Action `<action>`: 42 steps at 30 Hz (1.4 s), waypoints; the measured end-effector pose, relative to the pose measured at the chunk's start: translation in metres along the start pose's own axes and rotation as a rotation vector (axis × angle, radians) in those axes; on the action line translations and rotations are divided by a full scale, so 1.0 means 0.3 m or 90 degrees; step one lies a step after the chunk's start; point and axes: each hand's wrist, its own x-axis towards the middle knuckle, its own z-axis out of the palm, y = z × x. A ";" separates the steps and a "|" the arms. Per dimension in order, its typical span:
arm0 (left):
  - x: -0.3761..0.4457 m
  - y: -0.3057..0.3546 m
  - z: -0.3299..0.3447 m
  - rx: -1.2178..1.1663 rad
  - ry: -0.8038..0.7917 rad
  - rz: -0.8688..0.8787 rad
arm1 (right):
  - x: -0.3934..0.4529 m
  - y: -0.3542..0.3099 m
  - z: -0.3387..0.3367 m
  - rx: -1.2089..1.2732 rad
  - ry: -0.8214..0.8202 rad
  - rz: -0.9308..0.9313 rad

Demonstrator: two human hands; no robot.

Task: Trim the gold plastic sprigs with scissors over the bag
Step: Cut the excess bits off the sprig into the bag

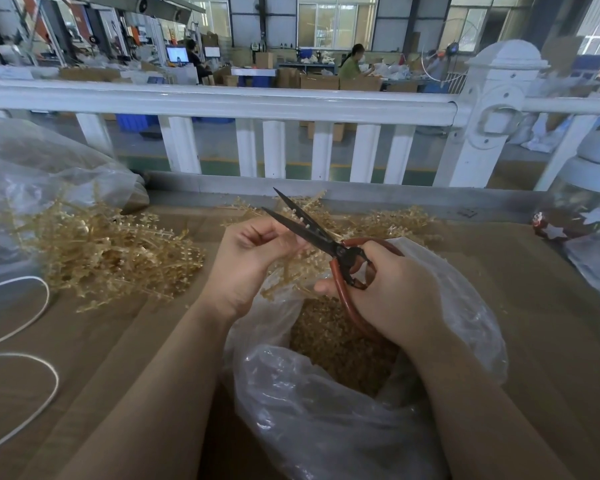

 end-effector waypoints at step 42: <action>-0.005 0.015 0.008 0.123 0.085 0.028 | -0.006 0.020 0.015 0.027 -0.031 0.017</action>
